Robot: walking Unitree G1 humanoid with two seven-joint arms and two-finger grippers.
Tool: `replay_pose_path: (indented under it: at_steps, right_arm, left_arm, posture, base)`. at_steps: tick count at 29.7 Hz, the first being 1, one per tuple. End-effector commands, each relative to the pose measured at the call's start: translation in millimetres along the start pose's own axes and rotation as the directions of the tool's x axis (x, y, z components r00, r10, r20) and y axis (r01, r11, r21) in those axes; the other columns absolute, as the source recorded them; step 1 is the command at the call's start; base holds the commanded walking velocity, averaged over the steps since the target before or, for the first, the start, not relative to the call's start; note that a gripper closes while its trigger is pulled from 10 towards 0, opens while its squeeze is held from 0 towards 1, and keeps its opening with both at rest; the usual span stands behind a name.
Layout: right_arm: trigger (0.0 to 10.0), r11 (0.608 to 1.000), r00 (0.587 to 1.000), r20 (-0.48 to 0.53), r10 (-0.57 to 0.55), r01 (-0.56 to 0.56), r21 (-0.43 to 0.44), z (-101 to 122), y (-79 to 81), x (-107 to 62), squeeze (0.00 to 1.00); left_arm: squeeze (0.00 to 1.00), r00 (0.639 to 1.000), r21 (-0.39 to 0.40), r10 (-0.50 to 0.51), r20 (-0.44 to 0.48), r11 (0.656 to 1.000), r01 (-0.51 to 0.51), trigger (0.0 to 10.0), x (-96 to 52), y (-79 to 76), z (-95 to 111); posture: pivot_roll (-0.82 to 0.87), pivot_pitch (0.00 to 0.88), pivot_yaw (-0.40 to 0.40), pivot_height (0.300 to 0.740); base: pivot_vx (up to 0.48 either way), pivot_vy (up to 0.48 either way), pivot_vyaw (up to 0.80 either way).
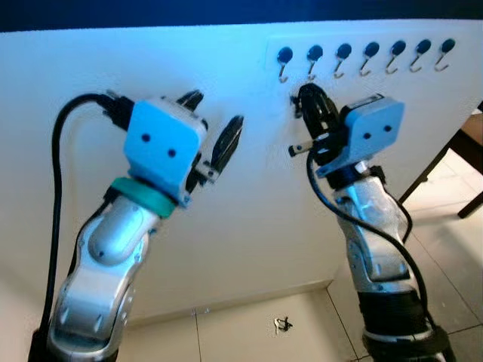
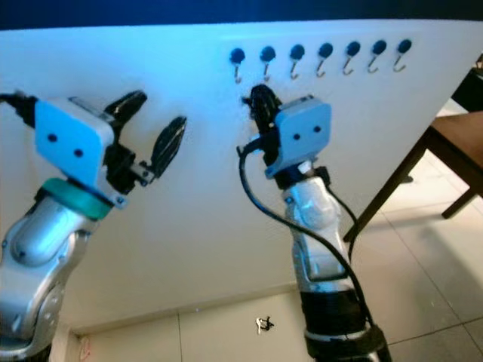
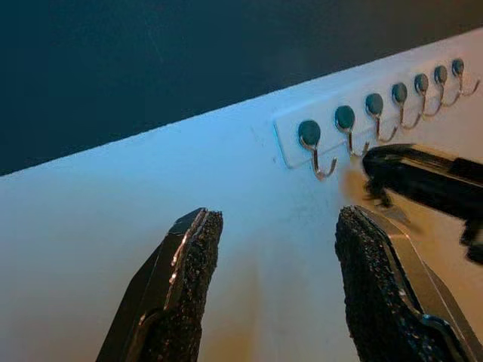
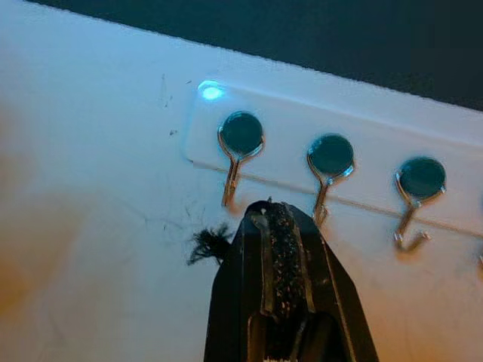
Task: Hang keys on a hook
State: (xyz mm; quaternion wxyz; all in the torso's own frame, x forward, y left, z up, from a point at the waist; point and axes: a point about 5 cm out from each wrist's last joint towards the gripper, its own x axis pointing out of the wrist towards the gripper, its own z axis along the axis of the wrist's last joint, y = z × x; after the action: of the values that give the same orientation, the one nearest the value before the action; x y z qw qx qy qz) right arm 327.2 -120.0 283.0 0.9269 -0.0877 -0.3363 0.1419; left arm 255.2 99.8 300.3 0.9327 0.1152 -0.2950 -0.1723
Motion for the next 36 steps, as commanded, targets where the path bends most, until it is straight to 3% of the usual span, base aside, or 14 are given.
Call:
replay_pose_path:
  at_steps: [1,16,36]
  right_arm:
    - [10.0,1.0,1.0,0.016,-0.008,0.008,0.005,1,0.5,3.0,0.0]
    - [10.0,1.0,0.998,0.06,0.024,-0.024,0.002,6,1.4,20.7,0.0]
    - [10.0,0.996,0.996,-0.022,0.082,-0.081,0.042,-10,7.8,23.3,0.0]
  left_arm:
    - [0.0,1.0,0.0,0.006,-0.013,1.0,-0.006,10.0,0.3,0.7,-2]
    - [0.0,0.999,-0.003,0.022,-0.029,1.0,-0.022,10.0,0.2,0.2,-5]
    - [0.0,0.999,-0.01,0.036,-0.027,0.999,-0.036,10.0,0.5,-0.9,-4]
  posture:
    - [-0.09,0.01,0.071,0.74]
    - [-0.08,0.011,0.062,0.74]
    - [-0.08,0.011,0.054,0.74]
  base:
    - [0.0,0.0,0.0]
    - [0.0,0.0,0.0]
    - [0.0,0.0,0.0]
